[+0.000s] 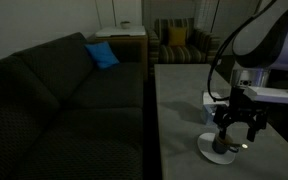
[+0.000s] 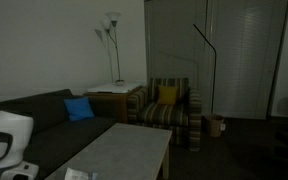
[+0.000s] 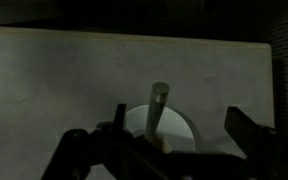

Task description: Remove the spoon from the cup and put it on the table

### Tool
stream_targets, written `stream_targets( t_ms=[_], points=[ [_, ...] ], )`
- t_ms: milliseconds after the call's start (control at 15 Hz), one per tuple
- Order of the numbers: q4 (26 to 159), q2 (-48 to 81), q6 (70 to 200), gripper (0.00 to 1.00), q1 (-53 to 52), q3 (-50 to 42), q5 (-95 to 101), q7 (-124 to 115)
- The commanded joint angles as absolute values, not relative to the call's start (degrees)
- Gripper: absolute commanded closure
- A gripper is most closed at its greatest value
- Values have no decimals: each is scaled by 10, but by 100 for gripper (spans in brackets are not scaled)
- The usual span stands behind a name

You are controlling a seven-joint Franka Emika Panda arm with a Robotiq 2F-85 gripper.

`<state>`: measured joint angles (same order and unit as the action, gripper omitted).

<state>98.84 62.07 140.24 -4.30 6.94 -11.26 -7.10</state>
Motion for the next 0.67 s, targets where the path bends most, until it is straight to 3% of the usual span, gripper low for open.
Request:
stream_targets(
  t_ms=[0, 267, 400, 600],
  points=[
    [941, 662, 1365, 0, -45, 71, -112, -69],
    [919, 683, 1341, 3, -46, 71, -110, -66],
    [912, 687, 1335, 26, -47, 70, -109, -67],
    [903, 690, 1324, 46, -49, 70, -108, -67]
  ],
)
